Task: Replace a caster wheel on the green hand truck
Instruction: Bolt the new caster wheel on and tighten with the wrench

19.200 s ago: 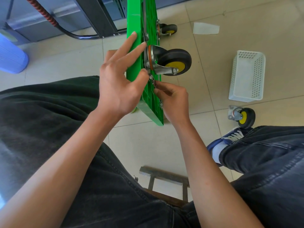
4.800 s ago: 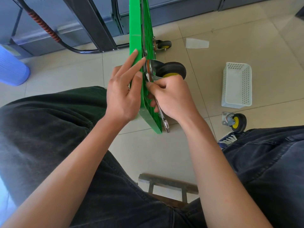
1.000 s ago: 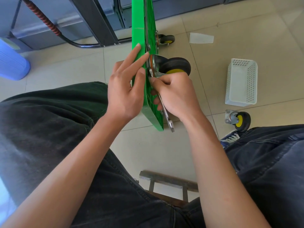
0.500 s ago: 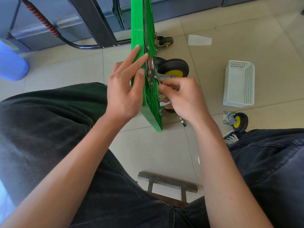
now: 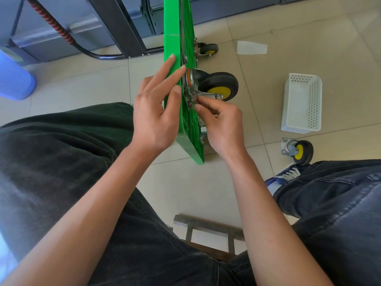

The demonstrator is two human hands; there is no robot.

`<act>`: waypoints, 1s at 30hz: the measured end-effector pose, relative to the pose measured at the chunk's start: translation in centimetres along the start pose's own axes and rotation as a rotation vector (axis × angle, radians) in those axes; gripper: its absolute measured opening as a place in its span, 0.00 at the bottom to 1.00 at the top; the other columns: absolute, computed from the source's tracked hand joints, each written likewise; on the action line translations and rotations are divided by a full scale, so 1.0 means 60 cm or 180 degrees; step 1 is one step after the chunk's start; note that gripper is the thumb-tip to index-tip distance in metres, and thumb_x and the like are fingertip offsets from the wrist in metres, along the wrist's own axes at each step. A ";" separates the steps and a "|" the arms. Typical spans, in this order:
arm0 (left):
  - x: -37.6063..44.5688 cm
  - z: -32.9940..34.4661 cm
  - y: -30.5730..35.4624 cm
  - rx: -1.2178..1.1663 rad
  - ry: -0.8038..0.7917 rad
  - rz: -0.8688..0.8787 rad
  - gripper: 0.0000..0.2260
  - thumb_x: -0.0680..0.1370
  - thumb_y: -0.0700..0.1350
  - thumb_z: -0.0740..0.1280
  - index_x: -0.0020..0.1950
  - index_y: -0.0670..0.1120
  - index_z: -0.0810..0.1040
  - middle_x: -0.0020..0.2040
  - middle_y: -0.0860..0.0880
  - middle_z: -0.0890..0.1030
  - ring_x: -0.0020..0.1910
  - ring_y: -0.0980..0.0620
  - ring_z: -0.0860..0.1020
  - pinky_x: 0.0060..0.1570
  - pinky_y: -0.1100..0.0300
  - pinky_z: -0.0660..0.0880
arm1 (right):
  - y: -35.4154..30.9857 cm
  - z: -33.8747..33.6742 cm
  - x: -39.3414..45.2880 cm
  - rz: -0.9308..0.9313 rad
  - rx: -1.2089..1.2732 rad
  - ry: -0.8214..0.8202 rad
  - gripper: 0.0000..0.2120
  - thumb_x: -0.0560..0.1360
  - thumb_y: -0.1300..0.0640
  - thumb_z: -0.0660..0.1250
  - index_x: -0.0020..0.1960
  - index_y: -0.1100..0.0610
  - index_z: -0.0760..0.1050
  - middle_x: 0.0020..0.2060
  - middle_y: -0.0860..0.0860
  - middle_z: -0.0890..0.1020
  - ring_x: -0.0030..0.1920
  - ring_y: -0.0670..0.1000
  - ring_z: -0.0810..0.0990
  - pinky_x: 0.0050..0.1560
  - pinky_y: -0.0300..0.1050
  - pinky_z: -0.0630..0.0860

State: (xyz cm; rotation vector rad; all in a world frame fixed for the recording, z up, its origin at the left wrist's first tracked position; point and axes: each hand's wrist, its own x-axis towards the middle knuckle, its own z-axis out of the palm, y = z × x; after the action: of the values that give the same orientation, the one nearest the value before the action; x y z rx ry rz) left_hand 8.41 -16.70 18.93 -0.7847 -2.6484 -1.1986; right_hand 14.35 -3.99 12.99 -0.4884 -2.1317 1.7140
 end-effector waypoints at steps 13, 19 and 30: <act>0.000 0.000 -0.001 0.0000 0.0001 0.0007 0.17 0.84 0.43 0.58 0.71 0.46 0.78 0.75 0.49 0.72 0.67 0.52 0.73 0.62 0.68 0.68 | -0.002 0.025 -0.007 0.0274 0.0234 0.0086 0.12 0.80 0.61 0.70 0.62 0.57 0.83 0.52 0.44 0.86 0.54 0.43 0.84 0.60 0.43 0.80; -0.001 0.001 0.001 -0.0008 0.0035 0.0004 0.17 0.83 0.42 0.58 0.70 0.47 0.78 0.75 0.49 0.72 0.66 0.53 0.73 0.62 0.70 0.67 | -0.018 0.024 -0.009 0.0145 -0.0028 0.0164 0.08 0.80 0.59 0.70 0.56 0.57 0.86 0.44 0.41 0.86 0.46 0.45 0.85 0.50 0.46 0.82; -0.003 0.003 0.005 -0.0061 0.0069 -0.0043 0.17 0.83 0.42 0.58 0.70 0.47 0.78 0.75 0.49 0.72 0.66 0.56 0.71 0.61 0.72 0.66 | -0.082 -0.014 0.010 0.0839 -0.0019 -0.0467 0.17 0.82 0.54 0.68 0.38 0.64 0.82 0.28 0.57 0.81 0.22 0.47 0.77 0.22 0.40 0.71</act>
State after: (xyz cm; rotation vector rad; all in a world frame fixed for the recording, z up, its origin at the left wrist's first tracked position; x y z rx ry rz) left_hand 8.70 -16.48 18.96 -0.7535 -2.6329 -1.2304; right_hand 14.01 -3.98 18.04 -0.6918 -2.2577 1.9387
